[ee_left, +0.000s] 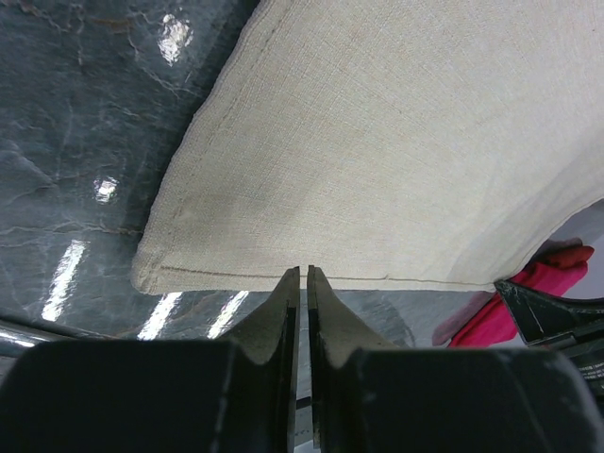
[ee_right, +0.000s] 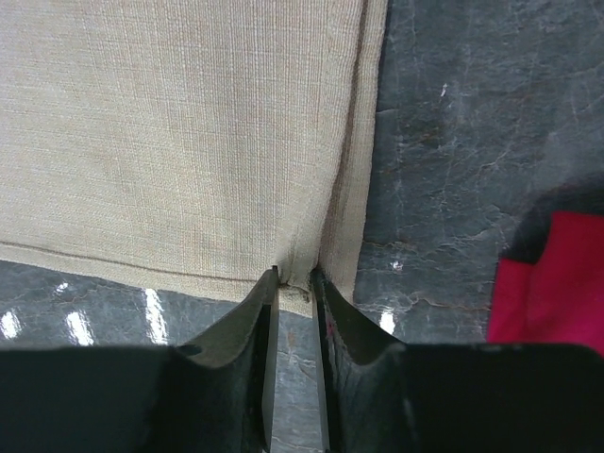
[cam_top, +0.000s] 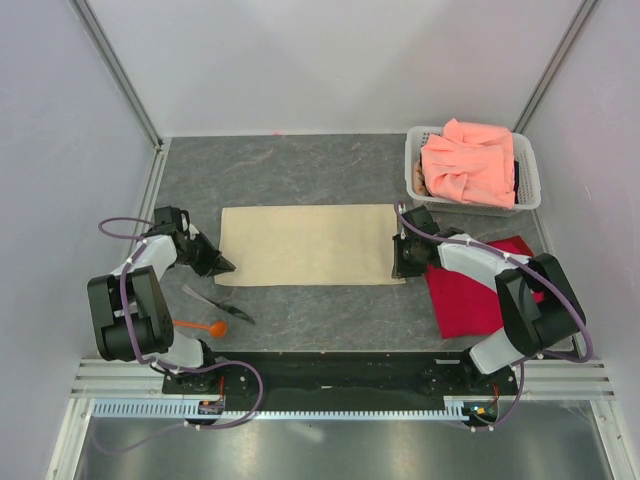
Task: Fold the napkin into a case and place the utensils inside
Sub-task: Smooth out the rectangle-folded napkin at the center of the board.
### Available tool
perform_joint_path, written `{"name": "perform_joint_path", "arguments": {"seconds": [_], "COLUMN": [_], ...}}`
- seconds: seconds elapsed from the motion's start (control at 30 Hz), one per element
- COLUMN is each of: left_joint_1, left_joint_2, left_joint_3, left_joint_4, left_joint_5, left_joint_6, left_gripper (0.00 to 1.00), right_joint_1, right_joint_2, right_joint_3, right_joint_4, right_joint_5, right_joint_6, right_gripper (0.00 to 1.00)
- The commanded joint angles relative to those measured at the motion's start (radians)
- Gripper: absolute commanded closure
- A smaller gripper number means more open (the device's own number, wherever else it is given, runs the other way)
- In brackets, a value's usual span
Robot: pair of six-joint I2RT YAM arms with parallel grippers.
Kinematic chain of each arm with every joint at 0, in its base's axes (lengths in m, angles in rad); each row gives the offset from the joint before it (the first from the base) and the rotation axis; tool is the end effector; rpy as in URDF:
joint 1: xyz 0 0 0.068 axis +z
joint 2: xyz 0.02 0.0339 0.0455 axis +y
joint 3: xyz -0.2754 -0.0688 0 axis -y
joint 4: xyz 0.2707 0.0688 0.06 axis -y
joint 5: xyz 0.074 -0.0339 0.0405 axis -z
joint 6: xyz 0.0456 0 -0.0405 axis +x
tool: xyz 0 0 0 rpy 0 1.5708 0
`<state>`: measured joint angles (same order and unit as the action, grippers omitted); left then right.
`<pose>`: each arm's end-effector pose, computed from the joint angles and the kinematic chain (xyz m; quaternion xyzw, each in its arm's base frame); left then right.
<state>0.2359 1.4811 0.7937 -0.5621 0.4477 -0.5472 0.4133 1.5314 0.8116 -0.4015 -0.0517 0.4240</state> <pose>0.2759 0.0460 0.1532 -0.3345 0.9032 -0.2407 0.1201 0.2776 0.1243 0.1477 -0.0005 0.9745 0.1136 0.1933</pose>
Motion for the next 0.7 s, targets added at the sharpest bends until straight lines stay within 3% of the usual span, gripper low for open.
{"name": "perform_joint_path", "arguments": {"seconds": [0.0,0.17,0.23,0.27,0.37,0.67], "left_joint_1": [0.005,0.005,0.005,0.003,0.005,0.003], "left_joint_2": [-0.008,-0.027,-0.03,-0.034,-0.033,-0.024], "left_joint_3": [0.006,0.009,0.01,0.012,0.015,0.021], "left_joint_4": [0.033,0.031,0.033,0.03,0.03,0.03], "left_joint_5": [0.014,0.032,0.032,0.034,0.034,0.036], "left_joint_6": [-0.002,-0.005,-0.007,-0.007,-0.007,-0.01], "left_gripper": [0.88,0.88,0.88,0.88,0.88,0.88], "right_joint_1": [-0.001,0.001,0.002,0.001,0.001,-0.001], "right_joint_2": [0.012,0.012,-0.005,-0.014,-0.062,-0.094], "right_joint_3": [-0.011,-0.011,0.0,0.004,0.024,0.029], "right_joint_4": [0.035,0.035,0.024,0.015,-0.022,-0.076], "right_joint_5": [0.009,0.009,0.004,0.007,0.019,0.068], "right_joint_6": [0.009,0.007,0.006,0.007,0.004,0.002], "right_gripper": [0.74,0.73,0.81,0.91,0.98,1.0]}}
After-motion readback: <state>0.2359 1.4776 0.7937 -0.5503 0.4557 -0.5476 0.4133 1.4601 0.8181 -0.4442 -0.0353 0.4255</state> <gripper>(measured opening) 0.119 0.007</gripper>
